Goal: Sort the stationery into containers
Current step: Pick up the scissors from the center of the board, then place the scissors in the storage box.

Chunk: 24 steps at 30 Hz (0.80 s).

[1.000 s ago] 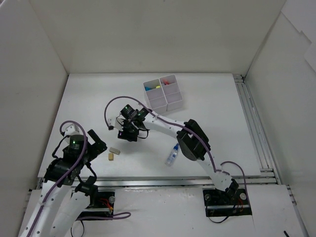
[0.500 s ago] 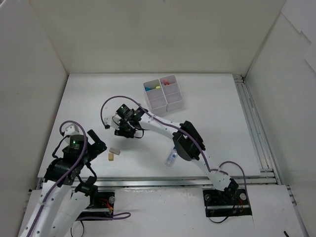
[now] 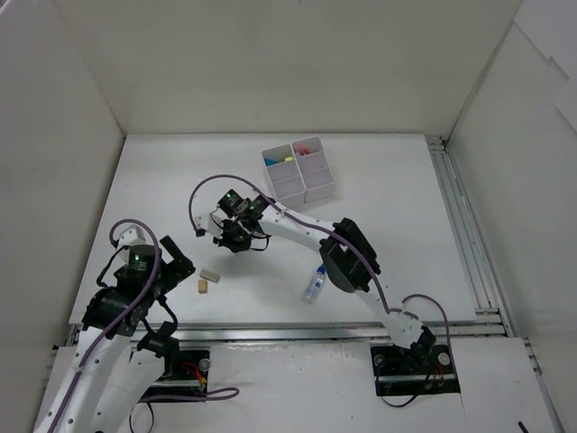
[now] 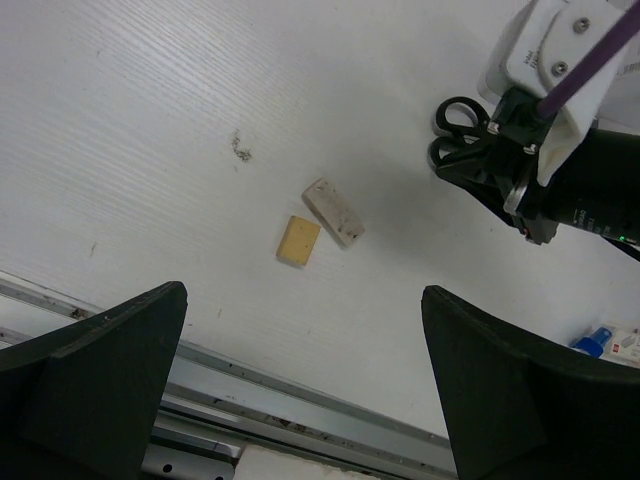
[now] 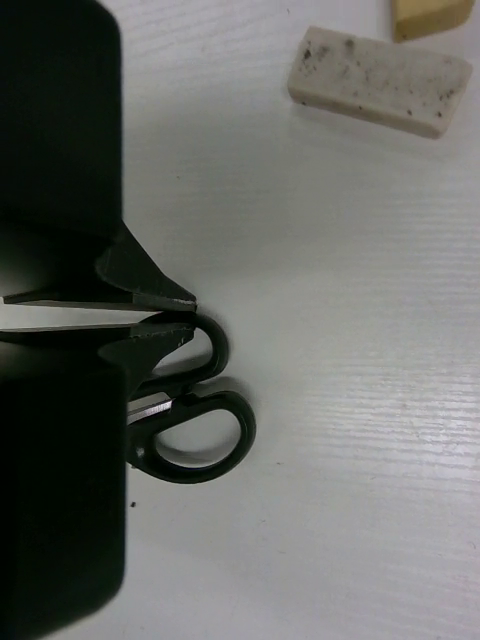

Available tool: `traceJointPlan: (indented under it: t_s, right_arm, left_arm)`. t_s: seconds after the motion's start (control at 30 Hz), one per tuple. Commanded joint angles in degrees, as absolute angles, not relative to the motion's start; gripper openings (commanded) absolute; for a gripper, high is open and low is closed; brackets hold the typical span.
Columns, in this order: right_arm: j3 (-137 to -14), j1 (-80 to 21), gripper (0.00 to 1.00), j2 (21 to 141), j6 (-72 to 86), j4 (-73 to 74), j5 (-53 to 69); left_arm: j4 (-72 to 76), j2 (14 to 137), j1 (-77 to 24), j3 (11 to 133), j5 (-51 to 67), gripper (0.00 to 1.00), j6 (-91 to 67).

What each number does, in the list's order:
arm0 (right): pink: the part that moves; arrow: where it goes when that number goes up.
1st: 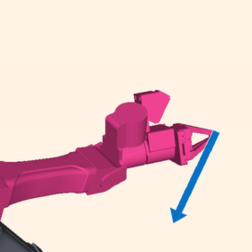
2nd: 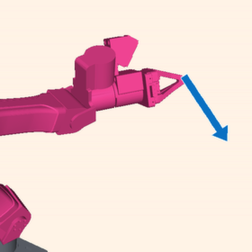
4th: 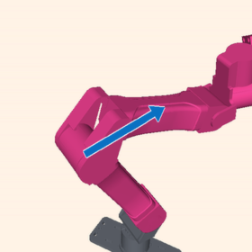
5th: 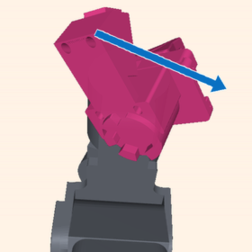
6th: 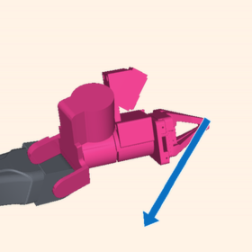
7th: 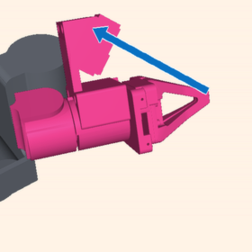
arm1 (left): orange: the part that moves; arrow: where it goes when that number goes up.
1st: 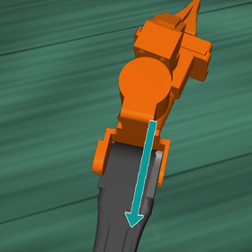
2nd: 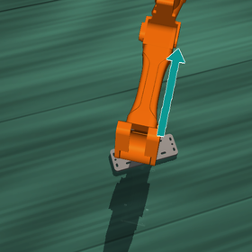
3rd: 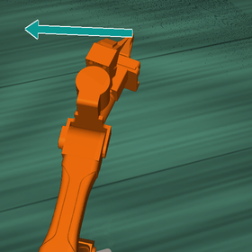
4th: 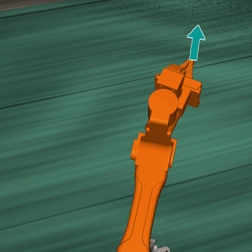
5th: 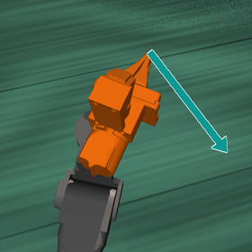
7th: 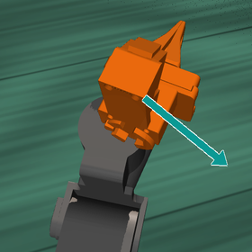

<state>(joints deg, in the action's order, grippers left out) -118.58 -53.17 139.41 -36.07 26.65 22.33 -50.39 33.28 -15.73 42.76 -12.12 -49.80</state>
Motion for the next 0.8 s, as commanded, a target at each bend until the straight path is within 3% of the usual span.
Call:
traceJointPlan:
  t_s: [0.0,0.2,0.3,0.47,0.77]
  right_arm:
    - [-114.0,-52.8,0.00,126.3,-34.3,19.4,25.0]
    - [-90.9,-51.4,0.00,110.0,-22.5,-14.0,17.2]
    - [-87.4,-49.8,0.00,105.7,-17.5,-23.1,12.4]
    - [-86.8,-45.4,0.00,104.8,-11.4,-34.7,3.6]
    - [-91.1,-36.8,0.00,112.9,2.9,-49.8,2.0]
  left_arm:
    - [-49.8,33.7,-15.4,45.4,-13.3,1.00,-49.5]
    - [-49.4,32.5,-15.4,45.1,-13.7,1.00,-49.7]
    - [-48.9,32.7,-15.4,45.1,-13.8,0.99,-49.6]
    - [-46.7,34.5,-15.4,45.1,-13.5,0.99,-49.0]
    - [-42.6,38.6,-15.4,46.8,-13.0,0.99,-46.7]
